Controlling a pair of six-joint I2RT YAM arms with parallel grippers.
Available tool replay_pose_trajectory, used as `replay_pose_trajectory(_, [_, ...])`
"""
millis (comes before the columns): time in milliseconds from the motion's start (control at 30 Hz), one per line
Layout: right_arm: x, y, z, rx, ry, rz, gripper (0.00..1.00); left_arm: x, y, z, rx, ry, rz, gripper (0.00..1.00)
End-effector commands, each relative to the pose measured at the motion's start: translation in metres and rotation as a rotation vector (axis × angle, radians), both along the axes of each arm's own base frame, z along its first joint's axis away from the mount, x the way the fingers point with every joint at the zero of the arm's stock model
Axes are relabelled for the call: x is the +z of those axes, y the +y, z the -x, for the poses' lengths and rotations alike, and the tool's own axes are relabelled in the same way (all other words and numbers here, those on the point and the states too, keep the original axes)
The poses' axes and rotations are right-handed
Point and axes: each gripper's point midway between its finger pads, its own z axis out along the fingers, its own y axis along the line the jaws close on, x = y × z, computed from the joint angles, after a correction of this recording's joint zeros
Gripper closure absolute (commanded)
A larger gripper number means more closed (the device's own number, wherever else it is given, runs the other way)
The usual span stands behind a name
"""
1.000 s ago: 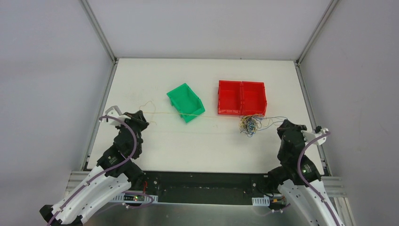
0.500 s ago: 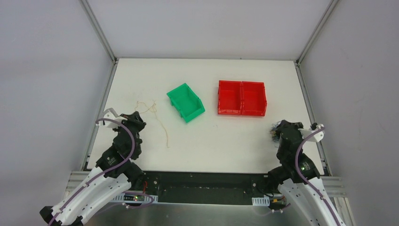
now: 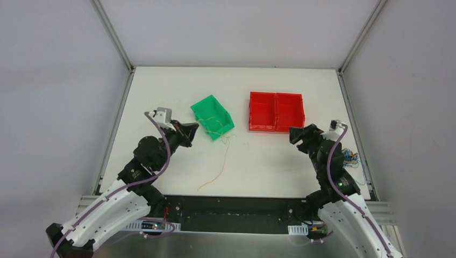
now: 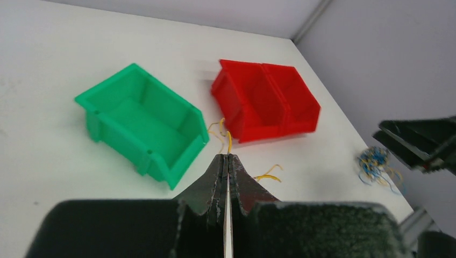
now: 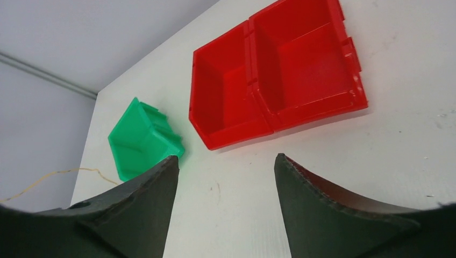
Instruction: Untangle the cables
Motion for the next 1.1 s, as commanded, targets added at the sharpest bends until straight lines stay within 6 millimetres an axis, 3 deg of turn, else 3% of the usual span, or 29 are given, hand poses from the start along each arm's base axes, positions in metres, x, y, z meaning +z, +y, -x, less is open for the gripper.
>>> replay_pose_trajectory(0, [0.027,0.025,-0.002,0.141,-0.098,-0.025,0.29,0.052,-0.052,0.015,-0.297,-0.119,0.017,1.00])
replay_pose_trajectory(200, [0.038,0.059,0.007,0.337,-0.156,-0.059,0.18,0.071,-0.080,0.002,-0.364,-0.069,0.043,1.00])
replay_pose_trajectory(400, [0.039,0.059,0.007,0.335,-0.159,-0.067,0.17,0.094,-0.100,-0.027,-0.339,-0.026,0.066,1.00])
replay_pose_trajectory(633, [0.044,0.061,0.012,0.357,-0.189,-0.082,0.14,0.149,-0.124,-0.057,-0.340,-0.043,0.069,1.00])
replay_pose_trajectory(800, [0.046,0.049,0.011,0.289,-0.216,-0.083,0.14,0.183,-0.138,-0.076,-0.327,-0.079,0.092,1.00])
replay_pose_trajectory(1067, [0.050,0.022,0.013,0.154,-0.259,-0.090,0.13,0.221,-0.148,-0.143,-0.159,-0.200,-0.014,1.00])
